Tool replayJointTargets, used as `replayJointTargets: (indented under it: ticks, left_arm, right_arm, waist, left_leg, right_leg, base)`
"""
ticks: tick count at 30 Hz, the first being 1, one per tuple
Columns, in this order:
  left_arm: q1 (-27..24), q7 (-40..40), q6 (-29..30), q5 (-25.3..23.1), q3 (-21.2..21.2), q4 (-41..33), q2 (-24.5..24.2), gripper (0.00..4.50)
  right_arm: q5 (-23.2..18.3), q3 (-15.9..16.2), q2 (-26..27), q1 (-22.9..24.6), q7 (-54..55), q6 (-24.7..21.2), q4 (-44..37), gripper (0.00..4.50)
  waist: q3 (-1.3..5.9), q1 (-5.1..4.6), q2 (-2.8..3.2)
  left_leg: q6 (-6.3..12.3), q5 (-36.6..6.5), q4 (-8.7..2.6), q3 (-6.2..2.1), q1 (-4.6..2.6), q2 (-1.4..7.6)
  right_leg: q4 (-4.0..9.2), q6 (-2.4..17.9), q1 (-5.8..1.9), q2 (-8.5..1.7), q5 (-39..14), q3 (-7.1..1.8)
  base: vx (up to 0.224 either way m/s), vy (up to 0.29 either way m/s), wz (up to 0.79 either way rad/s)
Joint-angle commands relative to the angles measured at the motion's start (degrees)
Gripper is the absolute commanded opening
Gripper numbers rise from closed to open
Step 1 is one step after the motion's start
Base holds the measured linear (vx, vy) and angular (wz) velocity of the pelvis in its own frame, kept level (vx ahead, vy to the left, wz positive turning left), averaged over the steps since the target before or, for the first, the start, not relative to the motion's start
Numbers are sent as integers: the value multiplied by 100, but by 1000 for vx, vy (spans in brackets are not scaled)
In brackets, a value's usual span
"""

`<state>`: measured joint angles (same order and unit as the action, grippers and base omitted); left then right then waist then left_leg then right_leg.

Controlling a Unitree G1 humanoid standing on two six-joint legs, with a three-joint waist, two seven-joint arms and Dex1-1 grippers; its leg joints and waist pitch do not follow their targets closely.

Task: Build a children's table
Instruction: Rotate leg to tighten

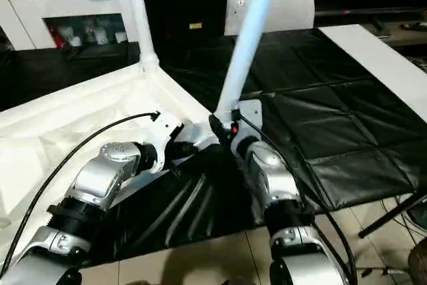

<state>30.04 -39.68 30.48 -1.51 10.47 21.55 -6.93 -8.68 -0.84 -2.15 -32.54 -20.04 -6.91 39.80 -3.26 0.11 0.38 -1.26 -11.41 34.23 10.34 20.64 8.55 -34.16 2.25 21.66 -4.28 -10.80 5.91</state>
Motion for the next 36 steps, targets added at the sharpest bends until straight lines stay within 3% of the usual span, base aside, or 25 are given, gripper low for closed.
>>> replayJointTargets:
  ticks: [1,3,6,11,18,20,22,25,30,36]
  left_arm:
    - [93,-162,-467,372,220,-517,323,0]
    - [87,-164,-476,359,221,-522,283,0]
    - [79,-191,-498,348,216,-528,251,0]
    - [-7,-338,-569,270,296,-578,157,0]
    - [-96,-849,-719,136,586,-652,-245,0]
    - [-85,-990,-756,108,628,-638,-394,0]
    - [-62,-1078,-787,103,625,-599,-510,0]
    - [-43,-1161,-797,123,638,-581,-602,0]
    - [-20,-1341,-900,142,686,-550,-754,0]
    - [-46,-1708,-1141,184,778,-580,-902,0]
  right_arm:
    - [216,499,303,115,-120,-487,774,267]
    - [228,488,283,85,-141,-497,837,267]
    - [293,499,253,46,-204,-530,873,267]
    - [347,526,201,-35,-380,-675,871,267]
    - [559,956,-168,-229,-1242,-1291,840,267]
    - [565,1017,-284,-266,-1518,-1516,789,267]
    - [589,1062,-386,-287,-1733,-1652,754,267]
    - [619,1101,-459,-303,-1900,-1693,741,267]
    - [536,1044,-528,-329,-2078,-1627,581,267]
    - [520,1061,-591,-294,-2274,-1706,354,267]
  waist:
    - [336,40,-109]
    - [314,30,-100]
    - [322,7,-105]
    - [324,-25,-137]
    - [318,-43,-170]
    - [321,-58,-160]
    - [345,-58,-140]
    - [350,-56,-166]
    - [340,-35,-180]
    - [339,-14,-188]
  left_leg:
    - [539,-846,-374,-196,20,471]
    - [420,-1116,-392,-209,2,481]
    - [322,-1240,-414,-220,-14,502]
    - [340,-1264,-412,-211,6,487]
    - [371,-1247,-416,-225,24,486]
    - [353,-1257,-414,-222,15,498]
    - [316,-1131,-426,-220,-6,527]
    - [251,-1226,-435,-214,-18,535]
    - [147,-1438,-441,-218,-41,538]
    - [85,-1473,-457,-226,-48,545]
  right_leg:
    - [488,1035,-230,-586,-1811,-380]
    - [533,927,-212,-587,-2225,-377]
    - [530,897,-195,-579,-2214,-392]
    - [522,954,-202,-588,-2143,-403]
    - [531,851,-206,-583,-2419,-397]
    - [534,855,-192,-585,-2365,-409]
    - [485,1003,-186,-562,-1875,-417]
    - [468,1109,-197,-573,-1679,-418]
    - [506,1028,-180,-583,-2025,-425]
    - [503,1017,-173,-582,-2013,-432]
  base:
    - [0,0,0]
    - [0,0,0]
    - [0,0,0]
    - [0,0,0]
    - [0,0,0]
    - [0,0,0]
    - [0,0,0]
    - [0,0,0]
    - [0,0,0]
    - [0,0,0]
